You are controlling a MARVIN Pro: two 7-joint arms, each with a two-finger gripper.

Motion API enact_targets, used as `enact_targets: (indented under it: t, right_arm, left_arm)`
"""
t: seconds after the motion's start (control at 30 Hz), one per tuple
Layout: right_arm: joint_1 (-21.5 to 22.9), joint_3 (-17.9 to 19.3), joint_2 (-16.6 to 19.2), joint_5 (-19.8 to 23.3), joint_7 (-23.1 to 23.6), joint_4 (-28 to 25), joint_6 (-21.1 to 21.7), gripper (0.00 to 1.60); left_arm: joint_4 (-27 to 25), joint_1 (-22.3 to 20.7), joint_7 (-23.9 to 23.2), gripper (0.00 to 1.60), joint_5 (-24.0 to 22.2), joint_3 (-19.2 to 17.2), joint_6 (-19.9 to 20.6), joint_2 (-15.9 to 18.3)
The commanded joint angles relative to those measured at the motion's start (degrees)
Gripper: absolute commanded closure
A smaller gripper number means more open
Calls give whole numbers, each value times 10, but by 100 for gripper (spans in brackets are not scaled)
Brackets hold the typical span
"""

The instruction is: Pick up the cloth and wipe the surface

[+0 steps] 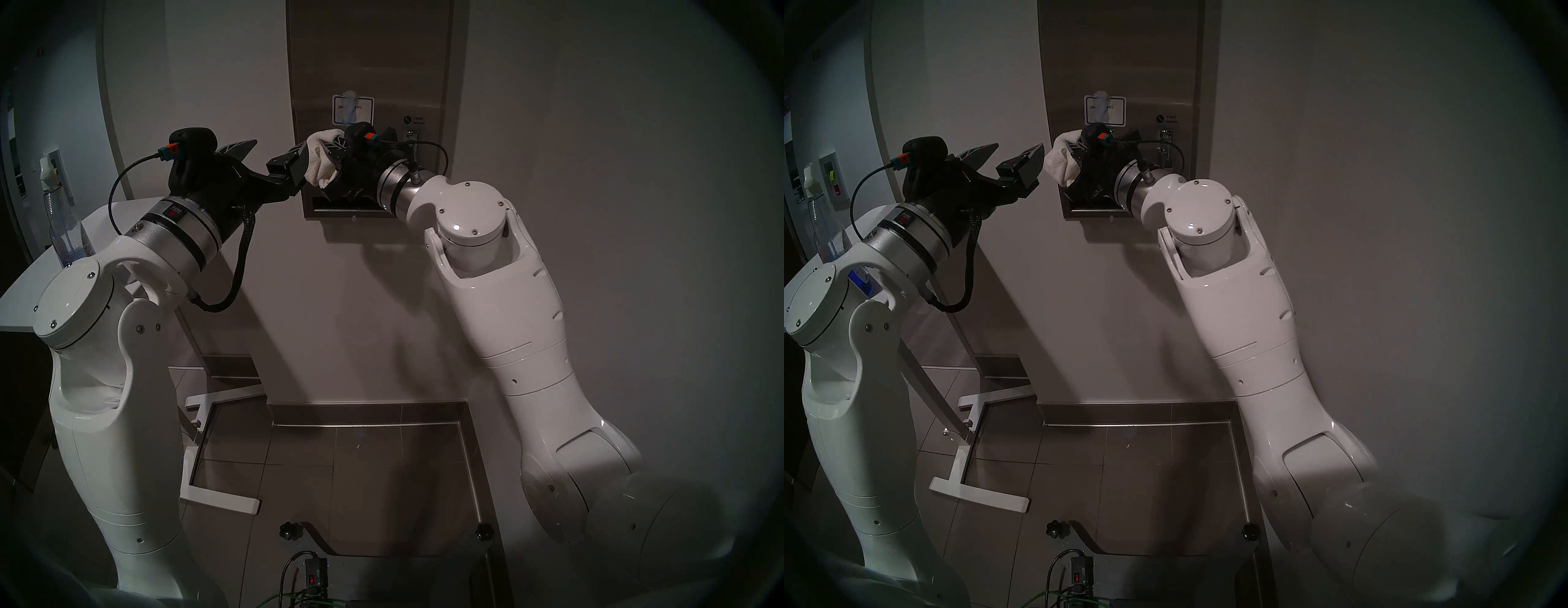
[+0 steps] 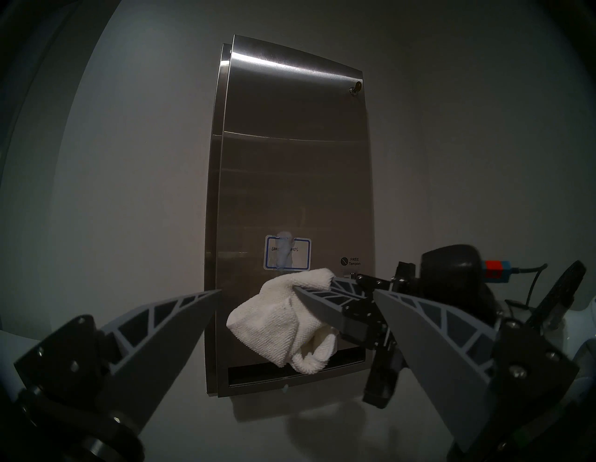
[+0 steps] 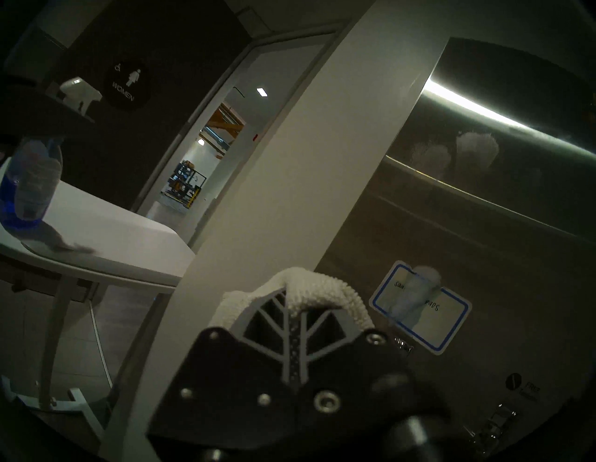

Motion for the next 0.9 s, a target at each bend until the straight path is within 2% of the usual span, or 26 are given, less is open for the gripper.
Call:
enact_targets:
  t: [0.0, 0.13, 0.27, 0.4, 0.53, 0.57, 0.6, 0.8, 0.83, 0.87]
  right_arm:
    - [67, 28, -25, 6, -4, 46, -8, 160]
    - [79, 47, -31, 15, 4, 69, -18, 160]
    - [92, 50, -38, 46, 30, 61, -17, 160]
    - [76, 45, -46, 68, 60, 18, -15, 160]
    - [72, 41, -45, 76, 75, 9, -32, 160]
    - [59, 41, -40, 78, 81, -18, -28, 160]
    - [66, 42, -40, 82, 87, -1, -44, 160]
    - [30, 46, -23, 87, 105, -40, -59, 160]
    - [18, 44, -19, 88, 110, -60, -55, 160]
    - [21, 44, -20, 94, 118, -51, -62, 160]
  left_arm:
    - [-13, -13, 0, 0, -3, -1, -5, -1]
    - [-13, -13, 1, 0, -3, -1, -5, 0]
    - [-13, -12, 1, 0, -4, -1, -5, 1]
    - [-13, -12, 2, 0, -5, -1, -5, 2]
    - [-13, -12, 2, 0, -5, -1, -5, 2]
    - [-13, -12, 2, 0, -5, -1, -5, 3]
    - [-13, -12, 2, 0, -5, -1, -5, 3]
    - [-13, -12, 3, 0, -6, -1, -5, 4]
    - [-13, -12, 3, 0, -7, -1, -5, 4]
    - [-13, -12, 4, 0, -7, -1, -5, 4]
